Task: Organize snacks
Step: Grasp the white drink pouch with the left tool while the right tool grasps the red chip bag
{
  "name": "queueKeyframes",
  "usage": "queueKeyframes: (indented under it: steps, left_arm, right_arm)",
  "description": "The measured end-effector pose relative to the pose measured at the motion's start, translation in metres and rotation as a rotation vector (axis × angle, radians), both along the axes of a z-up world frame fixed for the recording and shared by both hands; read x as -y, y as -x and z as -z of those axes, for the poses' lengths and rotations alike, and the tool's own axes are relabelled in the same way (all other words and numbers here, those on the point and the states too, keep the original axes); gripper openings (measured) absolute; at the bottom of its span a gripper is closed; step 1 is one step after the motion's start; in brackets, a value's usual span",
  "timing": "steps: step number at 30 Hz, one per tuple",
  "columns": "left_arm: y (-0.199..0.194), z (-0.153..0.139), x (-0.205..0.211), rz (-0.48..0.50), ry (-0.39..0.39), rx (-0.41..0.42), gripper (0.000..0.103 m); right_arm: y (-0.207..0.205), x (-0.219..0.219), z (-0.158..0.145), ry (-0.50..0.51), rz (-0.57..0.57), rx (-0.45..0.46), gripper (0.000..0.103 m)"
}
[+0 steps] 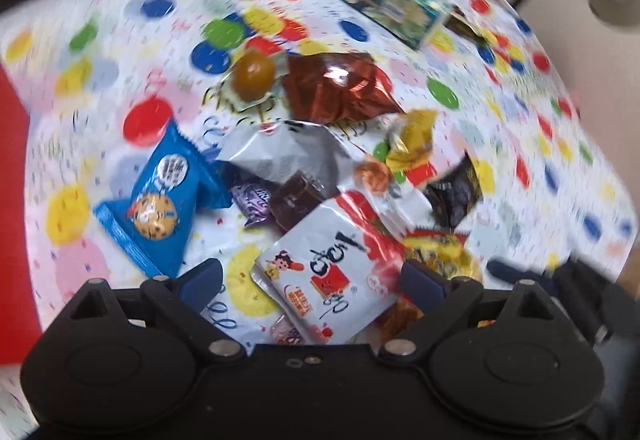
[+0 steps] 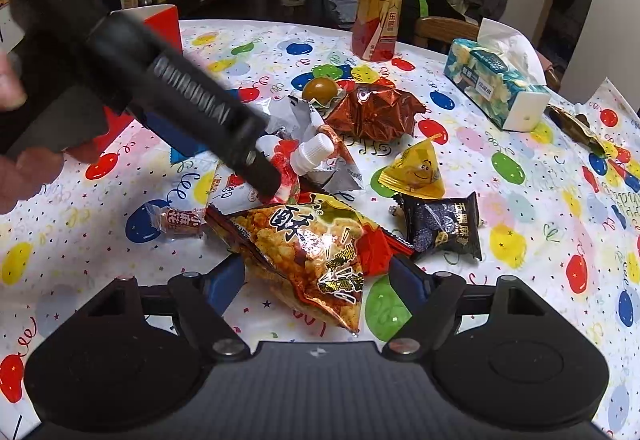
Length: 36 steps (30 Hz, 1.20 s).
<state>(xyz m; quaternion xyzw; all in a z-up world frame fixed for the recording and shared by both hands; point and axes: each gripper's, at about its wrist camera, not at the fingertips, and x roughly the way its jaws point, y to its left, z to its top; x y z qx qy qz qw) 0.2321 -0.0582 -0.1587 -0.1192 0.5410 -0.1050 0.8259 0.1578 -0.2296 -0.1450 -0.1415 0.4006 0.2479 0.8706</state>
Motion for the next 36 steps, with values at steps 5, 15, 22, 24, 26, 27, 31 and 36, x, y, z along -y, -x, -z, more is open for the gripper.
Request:
queueKeyframes:
  steps: [5, 15, 22, 24, 26, 27, 31, 36]
  left_arm:
    - [-0.01, 0.012, -0.012, -0.101, 0.09, -0.092, 0.096]
    - [-0.014, 0.019, -0.009, -0.162, 0.15, -0.147, 0.095]
    - [-0.008, 0.009, -0.004, -0.106, 0.073, -0.103, 0.094]
    - [-0.004, 0.002, -0.004, -0.065, 0.03, -0.065, 0.095]
    - [0.002, -0.004, -0.002, -0.019, -0.003, -0.026, 0.096]
    - [0.006, -0.006, 0.0, 0.012, -0.022, 0.0, 0.096]
    - [0.016, -0.012, 0.014, 0.156, -0.138, 0.098, 0.101]
    - [0.021, -0.012, 0.034, 0.331, -0.21, 0.176, 0.102]
  right_arm:
    - [-0.001, -0.003, 0.002, 0.002, -0.011, -0.002, 0.08]
    - [-0.003, -0.008, 0.007, -0.007, -0.022, -0.014, 0.072]
    - [-0.002, 0.001, 0.004, -0.024, 0.003, -0.018, 0.058]
    - [-0.001, 0.009, 0.001, -0.042, 0.025, -0.017, 0.057]
    - [0.0, 0.017, -0.002, -0.059, 0.038, -0.02, 0.056]
    - [0.0, 0.022, -0.003, -0.063, 0.048, -0.024, 0.055]
    - [-0.001, 0.039, -0.008, -0.094, 0.093, -0.054, 0.055]
    - [0.0, 0.051, -0.01, -0.108, 0.122, -0.074, 0.055]
